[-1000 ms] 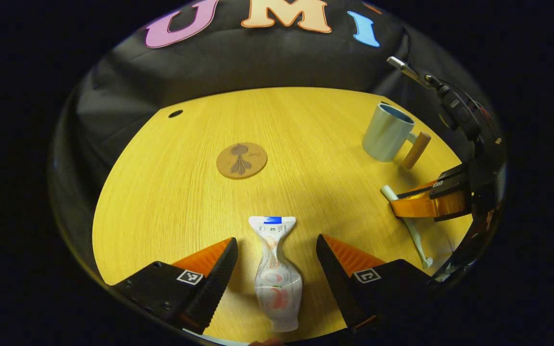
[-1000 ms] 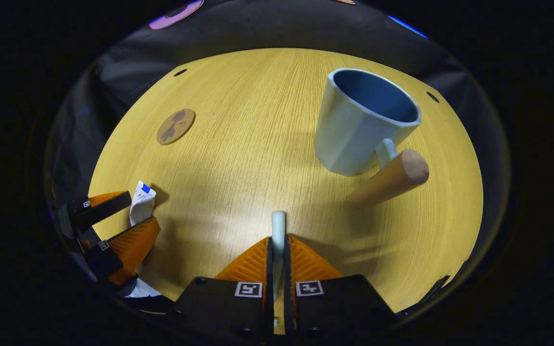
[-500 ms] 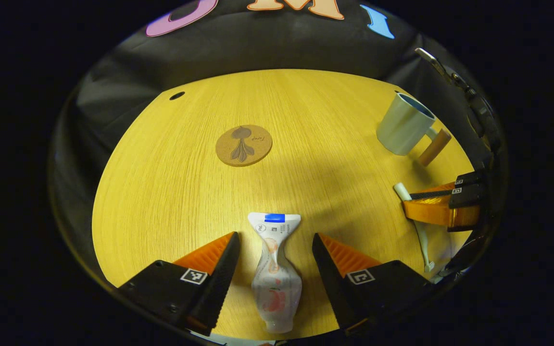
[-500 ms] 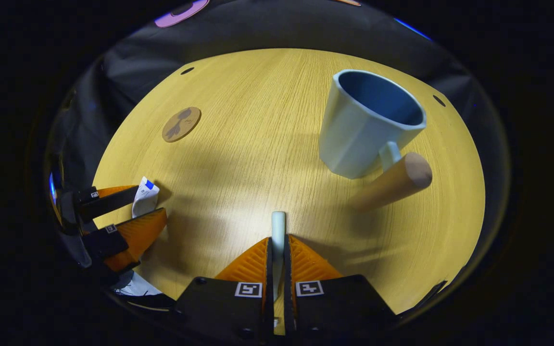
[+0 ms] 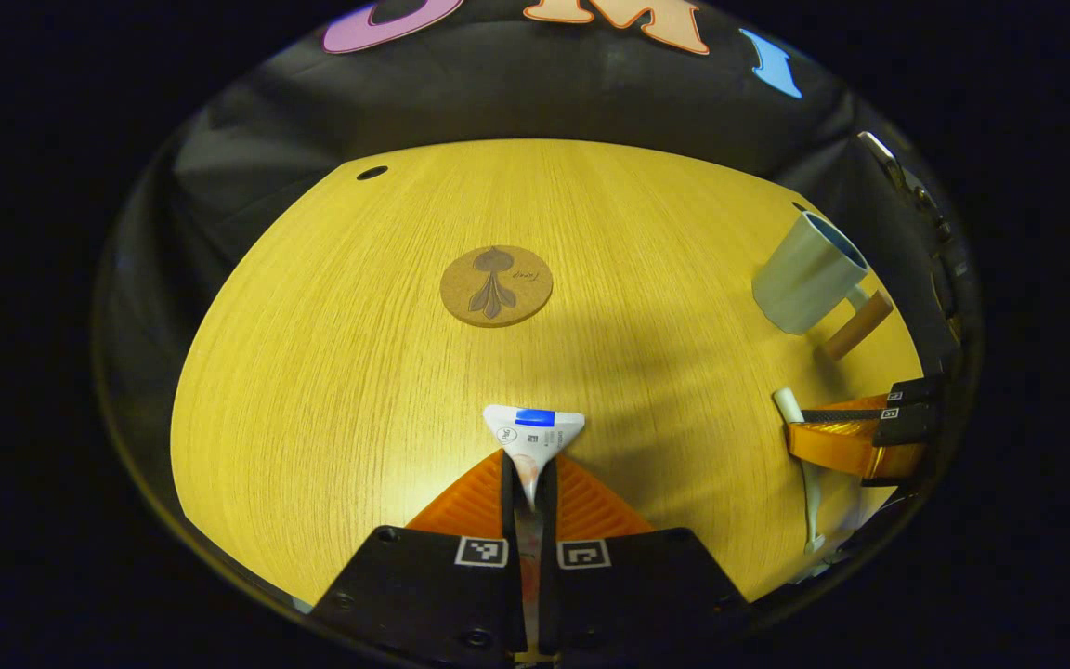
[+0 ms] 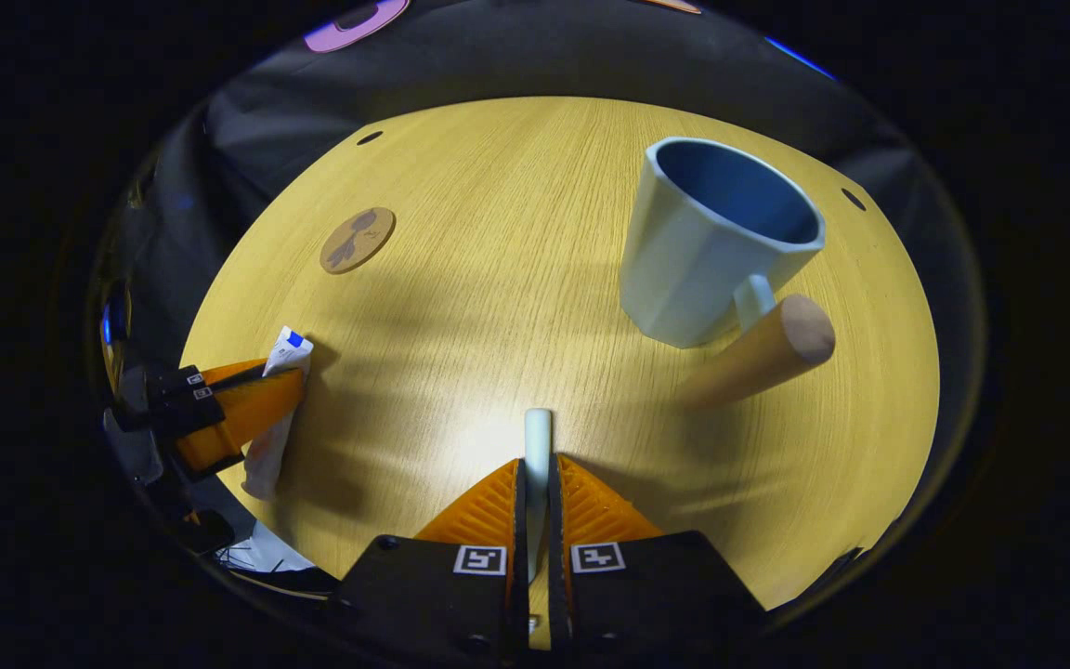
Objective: Put the toothbrush and toothpaste on the desktop into the cup, then pick up the cup and place it on the coaster on the desktop.
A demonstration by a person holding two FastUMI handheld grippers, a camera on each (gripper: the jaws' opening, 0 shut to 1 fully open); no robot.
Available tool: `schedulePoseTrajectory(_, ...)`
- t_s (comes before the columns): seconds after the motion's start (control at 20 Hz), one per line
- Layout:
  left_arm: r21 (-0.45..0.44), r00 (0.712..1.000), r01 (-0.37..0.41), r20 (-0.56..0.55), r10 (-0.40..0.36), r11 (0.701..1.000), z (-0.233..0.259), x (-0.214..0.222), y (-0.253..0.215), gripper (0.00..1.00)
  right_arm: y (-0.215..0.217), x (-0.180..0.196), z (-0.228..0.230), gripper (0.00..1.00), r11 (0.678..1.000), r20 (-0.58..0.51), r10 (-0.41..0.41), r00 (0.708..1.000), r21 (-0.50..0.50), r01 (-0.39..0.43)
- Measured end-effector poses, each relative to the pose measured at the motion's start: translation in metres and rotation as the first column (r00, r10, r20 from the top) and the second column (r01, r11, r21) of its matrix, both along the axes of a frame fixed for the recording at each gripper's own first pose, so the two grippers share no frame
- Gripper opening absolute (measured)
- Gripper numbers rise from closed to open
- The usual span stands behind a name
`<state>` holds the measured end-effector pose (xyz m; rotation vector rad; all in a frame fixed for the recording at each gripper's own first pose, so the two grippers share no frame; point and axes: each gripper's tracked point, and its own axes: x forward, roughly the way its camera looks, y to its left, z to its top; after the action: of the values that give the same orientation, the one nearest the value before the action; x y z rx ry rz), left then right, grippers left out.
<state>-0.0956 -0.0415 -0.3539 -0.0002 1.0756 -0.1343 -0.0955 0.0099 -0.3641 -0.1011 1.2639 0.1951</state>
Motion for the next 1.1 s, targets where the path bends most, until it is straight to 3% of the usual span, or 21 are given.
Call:
schedulePoseTrajectory(0.1,-0.006,1.0,-0.001,0.014,0.001,1.0,0.001,0.001,-0.001,0.0,0.001,0.0,0.0,0.11,1.0,0.025,-0.005,1.0,0.009,0.005)
schedulePoseTrajectory(0.35,-0.085,0.999,-0.03,0.011,0.031,0.996,0.007,-0.001,-0.009,0.0,0.007,0.006,0.005,0.11,0.996,0.049,-0.018,0.999,0.093,0.013)
schedulePoseTrajectory(0.6,-0.106,0.998,-0.003,0.068,0.01,0.994,0.033,-0.003,-0.019,0.0,0.012,0.016,0.017,0.11,0.989,0.131,-0.028,0.991,0.149,0.008)
schedulePoseTrajectory(1.1,-0.131,0.959,0.038,0.284,0.0,0.991,0.093,0.04,-0.035,0.0,0.018,0.043,0.074,0.11,0.973,0.295,-0.046,0.954,0.23,-0.025)
